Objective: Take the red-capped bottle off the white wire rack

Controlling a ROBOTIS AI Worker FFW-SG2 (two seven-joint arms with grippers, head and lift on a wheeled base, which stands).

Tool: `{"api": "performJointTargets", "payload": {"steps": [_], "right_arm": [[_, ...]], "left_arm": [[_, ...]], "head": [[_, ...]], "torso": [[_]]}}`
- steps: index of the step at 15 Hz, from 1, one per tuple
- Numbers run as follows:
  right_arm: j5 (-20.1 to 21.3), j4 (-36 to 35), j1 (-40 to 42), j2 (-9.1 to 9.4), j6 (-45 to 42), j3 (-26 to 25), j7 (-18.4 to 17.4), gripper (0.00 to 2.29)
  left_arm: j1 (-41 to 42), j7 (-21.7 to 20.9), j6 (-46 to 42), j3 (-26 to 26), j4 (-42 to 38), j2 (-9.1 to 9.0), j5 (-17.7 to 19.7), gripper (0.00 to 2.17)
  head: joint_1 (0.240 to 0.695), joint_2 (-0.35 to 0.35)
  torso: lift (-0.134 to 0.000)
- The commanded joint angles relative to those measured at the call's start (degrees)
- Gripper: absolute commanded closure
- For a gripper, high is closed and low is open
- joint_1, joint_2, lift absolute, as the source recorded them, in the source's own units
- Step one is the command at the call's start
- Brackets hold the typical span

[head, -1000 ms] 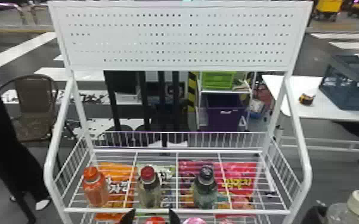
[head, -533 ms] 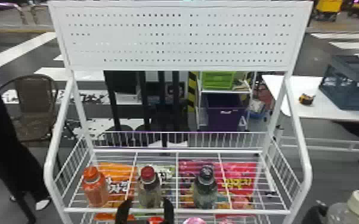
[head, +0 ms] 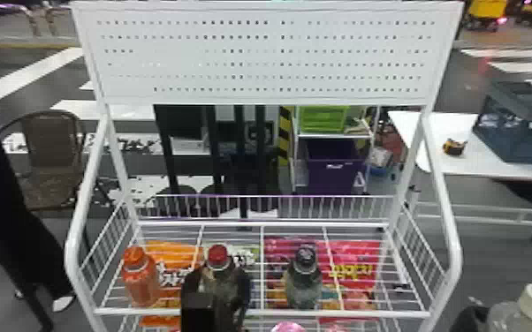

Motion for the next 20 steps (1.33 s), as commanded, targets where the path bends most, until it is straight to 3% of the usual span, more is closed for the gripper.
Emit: {"api": "performJointTargets", "payload": {"steps": [1,5,11,15,20], "right_arm": [[0.00,-0.21,0.03,0.08,0.17,-0.07,0.00,0.84],[0.09,-0.30,-0.14,0.08,0.52,0.02,0.00,0.84],[0.00,-0.21,0.03,0.16,0.17,0.11,0.00,0.84],[-0.53,0.76,0.38,0.08,-1.58,-0.15,0.00,0.84],[-0.88,1.28,-0.23,-0.01,-1.41,-0.15,0.09,0.84]], "left_arm": [[0.32,0.04,1.95,0.14,-0.74,0.27,0.35,2.14],[4.45,1.00,3.53,0.14,-7.94,1.06,-0.35,2.15],[15.97,1.97,10.03,1.89,-32.20,4.57,-2.90,2.15],[24.14,1.97,18.82,3.21,-46.88,7.21,-6.77,2.15],[31.09,1.35,23.04,9.19,-55.05,8.26,-8.44,2.15]], "head": [[0.499,0.000],[0.499,0.000],[0.499,0.000],[0.499,0.000],[0.499,0.000]], "torso": [[0.000],[0.000],[0.000],[0.000],[0.000]]}}
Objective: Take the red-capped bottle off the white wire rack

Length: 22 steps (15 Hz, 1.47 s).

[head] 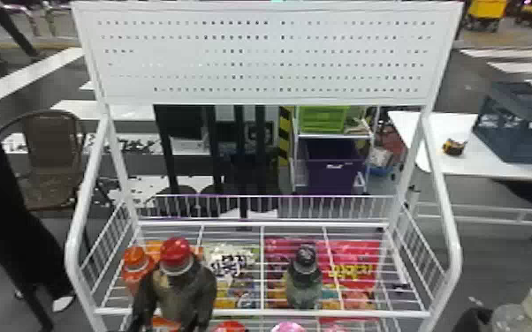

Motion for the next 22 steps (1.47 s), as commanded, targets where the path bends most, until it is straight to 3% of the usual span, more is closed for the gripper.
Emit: {"api": "performJointTargets", "payload": {"steps": [1,10,22], "right_arm": [[0.00,0.10,-0.12,0.00,0.08,0.09,0.01,0.84],[-0.09,0.63,-0.82,0.00,0.43,0.00,0.01,0.84],[-0.09,0.28,-0.64,0.00,0.78,0.09,0.01,0.84]], "left_arm": [[2.31,-0.31,0.59,4.19,-2.08,0.11,0.27,2.15],[4.51,-1.36,0.06,14.91,-2.08,-0.68,4.40,2.15],[4.68,-1.80,0.23,14.91,-2.60,-0.95,4.31,2.15]], "head": [[0.499,0.000],[0.499,0.000],[0.499,0.000]], "torso": [[0.000],[0.000],[0.000]]}}
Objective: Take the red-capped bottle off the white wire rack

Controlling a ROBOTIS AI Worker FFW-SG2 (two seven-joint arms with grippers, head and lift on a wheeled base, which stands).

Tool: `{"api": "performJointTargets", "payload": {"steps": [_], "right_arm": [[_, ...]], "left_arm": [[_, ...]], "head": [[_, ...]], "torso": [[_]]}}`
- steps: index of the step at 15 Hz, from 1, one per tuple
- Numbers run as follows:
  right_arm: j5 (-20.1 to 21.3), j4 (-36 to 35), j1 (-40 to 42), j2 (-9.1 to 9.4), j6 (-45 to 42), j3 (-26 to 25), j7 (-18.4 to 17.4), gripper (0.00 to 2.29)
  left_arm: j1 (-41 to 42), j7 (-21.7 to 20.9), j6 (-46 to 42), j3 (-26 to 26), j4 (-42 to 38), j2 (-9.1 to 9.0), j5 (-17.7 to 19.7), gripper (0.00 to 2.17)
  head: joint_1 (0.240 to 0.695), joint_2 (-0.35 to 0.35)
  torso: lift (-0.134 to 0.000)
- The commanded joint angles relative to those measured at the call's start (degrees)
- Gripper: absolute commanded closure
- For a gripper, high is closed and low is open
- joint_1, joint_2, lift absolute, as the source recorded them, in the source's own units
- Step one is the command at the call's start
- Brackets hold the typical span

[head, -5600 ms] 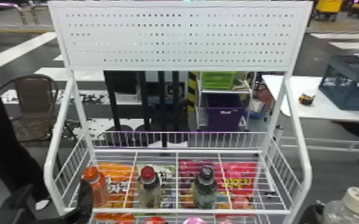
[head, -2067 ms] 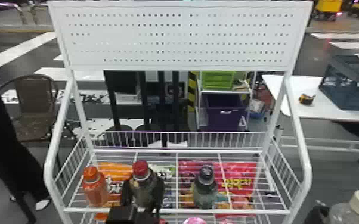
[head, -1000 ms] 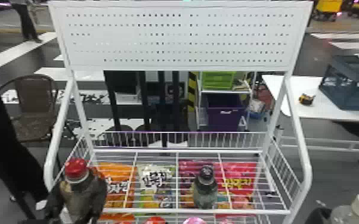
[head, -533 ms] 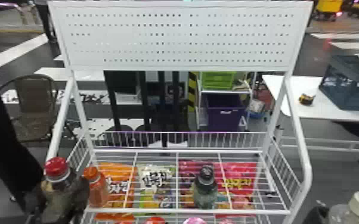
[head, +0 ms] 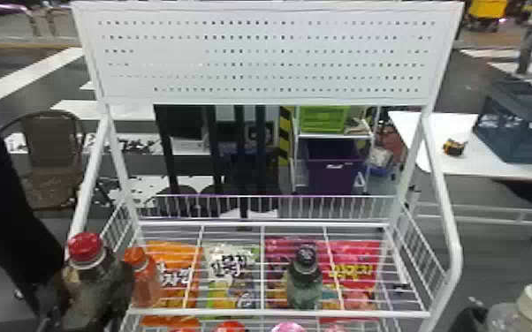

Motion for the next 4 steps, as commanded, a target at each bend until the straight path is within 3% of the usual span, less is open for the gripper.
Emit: {"api": "performJointTargets", "payload": {"steps": [1,4], "right_arm": [[-0.02,-0.24,0.25,-0.09,-0.08,0.00,0.00,0.84],[-0.02,-0.33,0.52,0.00,-0.43,0.00,0.00,0.84]], "left_arm": [[0.18,0.00,0.01,0.00,-0.09,0.00,0.00,2.15],[0.54,-0.08,-0.17,0.00,-0.44,0.00,0.00,2.15]], "head": [[0.499,0.000],[0.499,0.000]], "torso": [[0.000],[0.000]]}}
